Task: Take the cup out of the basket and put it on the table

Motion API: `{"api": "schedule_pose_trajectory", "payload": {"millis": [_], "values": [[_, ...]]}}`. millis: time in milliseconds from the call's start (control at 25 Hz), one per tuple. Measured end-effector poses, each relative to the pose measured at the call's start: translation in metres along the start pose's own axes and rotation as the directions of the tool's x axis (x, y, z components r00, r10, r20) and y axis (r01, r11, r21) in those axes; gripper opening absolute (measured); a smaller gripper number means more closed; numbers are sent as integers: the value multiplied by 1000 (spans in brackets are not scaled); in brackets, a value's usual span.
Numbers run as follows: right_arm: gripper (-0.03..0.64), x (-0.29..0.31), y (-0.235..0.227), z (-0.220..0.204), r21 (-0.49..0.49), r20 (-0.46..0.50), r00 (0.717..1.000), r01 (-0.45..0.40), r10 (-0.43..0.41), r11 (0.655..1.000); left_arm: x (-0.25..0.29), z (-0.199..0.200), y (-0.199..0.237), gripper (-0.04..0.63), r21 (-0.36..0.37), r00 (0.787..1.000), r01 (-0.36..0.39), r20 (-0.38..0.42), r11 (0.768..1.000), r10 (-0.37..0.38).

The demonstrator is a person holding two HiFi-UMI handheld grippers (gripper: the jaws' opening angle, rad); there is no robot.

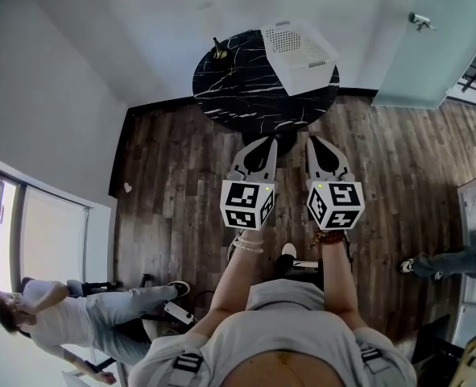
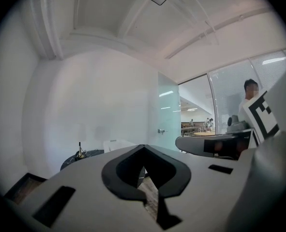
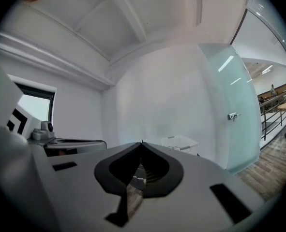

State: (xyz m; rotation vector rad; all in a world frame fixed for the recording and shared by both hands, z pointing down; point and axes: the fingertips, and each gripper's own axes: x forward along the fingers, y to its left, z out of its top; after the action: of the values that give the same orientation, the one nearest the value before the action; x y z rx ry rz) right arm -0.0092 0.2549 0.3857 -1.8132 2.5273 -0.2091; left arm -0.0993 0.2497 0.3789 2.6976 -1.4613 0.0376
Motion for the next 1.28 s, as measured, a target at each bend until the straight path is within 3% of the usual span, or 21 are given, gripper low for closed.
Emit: {"api": "schedule_pose_trajectory", "payload": {"millis": [320, 600, 1000, 1280], "values": [[8, 26, -46, 5, 14, -1, 999, -32, 32, 999, 46, 0, -10, 6, 5, 999, -34, -10, 999, 34], [8, 28, -56, 4, 10, -6, 999, -45, 45, 999, 58, -5, -14, 6, -1, 999, -48, -25, 999, 48], [8, 31, -85, 8, 27, 0, 1000, -3, 3, 1000, 88, 0, -28, 6, 11, 1000, 2, -20, 1000, -2], [8, 59, -102, 8, 29, -11, 1000, 22, -21, 999, 119, -1, -15, 6, -6, 999, 25, -20, 1000, -25]]}}
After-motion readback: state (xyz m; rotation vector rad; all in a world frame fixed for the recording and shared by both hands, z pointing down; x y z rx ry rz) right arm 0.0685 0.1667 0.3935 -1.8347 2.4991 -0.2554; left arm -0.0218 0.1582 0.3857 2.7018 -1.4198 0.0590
